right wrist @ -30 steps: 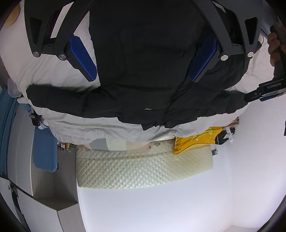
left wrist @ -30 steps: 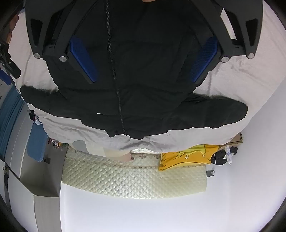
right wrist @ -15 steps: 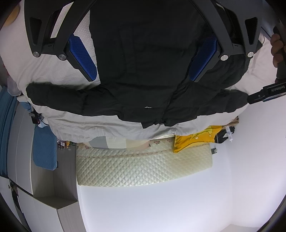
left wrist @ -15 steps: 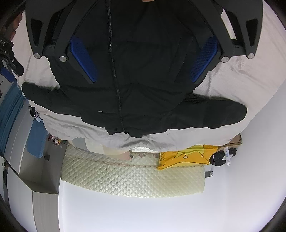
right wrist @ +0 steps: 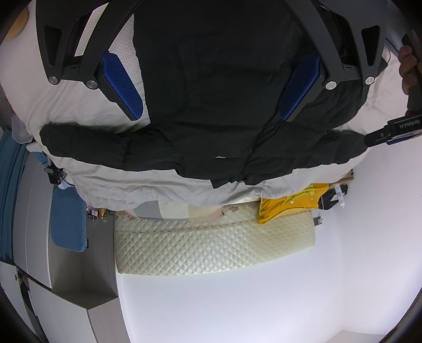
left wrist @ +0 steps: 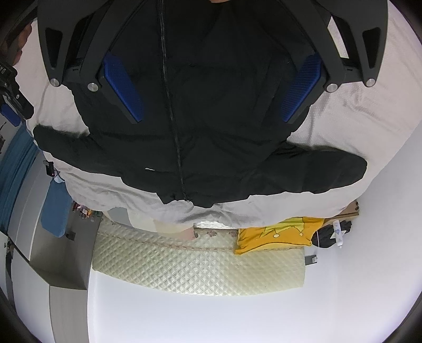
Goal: Fold large clothes
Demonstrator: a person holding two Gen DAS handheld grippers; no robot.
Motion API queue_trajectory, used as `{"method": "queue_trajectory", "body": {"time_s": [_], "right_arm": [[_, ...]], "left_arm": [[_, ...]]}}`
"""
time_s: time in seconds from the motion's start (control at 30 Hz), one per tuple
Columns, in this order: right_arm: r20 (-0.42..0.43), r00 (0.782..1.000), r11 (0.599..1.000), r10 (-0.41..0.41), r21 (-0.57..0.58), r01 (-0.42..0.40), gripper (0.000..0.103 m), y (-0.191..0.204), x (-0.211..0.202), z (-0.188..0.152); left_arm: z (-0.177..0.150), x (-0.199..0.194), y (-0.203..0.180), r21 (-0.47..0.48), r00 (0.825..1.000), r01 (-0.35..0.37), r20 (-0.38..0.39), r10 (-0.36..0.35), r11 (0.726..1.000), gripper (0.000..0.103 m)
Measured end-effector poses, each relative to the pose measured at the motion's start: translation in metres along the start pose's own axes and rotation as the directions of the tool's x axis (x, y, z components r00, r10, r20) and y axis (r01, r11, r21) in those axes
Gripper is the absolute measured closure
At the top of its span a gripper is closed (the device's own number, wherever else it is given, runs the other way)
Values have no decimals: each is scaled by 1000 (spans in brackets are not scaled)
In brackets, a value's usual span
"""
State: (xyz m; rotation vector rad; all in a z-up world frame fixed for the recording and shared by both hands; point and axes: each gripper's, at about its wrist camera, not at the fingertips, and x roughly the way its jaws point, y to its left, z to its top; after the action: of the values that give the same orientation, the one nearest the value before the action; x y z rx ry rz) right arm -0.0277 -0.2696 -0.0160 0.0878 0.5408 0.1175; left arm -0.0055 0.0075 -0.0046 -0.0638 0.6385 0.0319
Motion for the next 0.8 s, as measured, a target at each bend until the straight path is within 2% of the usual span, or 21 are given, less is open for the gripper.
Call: {"method": "queue_trajectory", "body": {"time_s": [0.8], "right_arm": [[-5, 1000, 1000, 2, -6, -2, 0, -6, 0, -4]], "left_arm": [[-1, 0, -1, 9, 1000, 4, 13, -4, 1000, 0]]}}
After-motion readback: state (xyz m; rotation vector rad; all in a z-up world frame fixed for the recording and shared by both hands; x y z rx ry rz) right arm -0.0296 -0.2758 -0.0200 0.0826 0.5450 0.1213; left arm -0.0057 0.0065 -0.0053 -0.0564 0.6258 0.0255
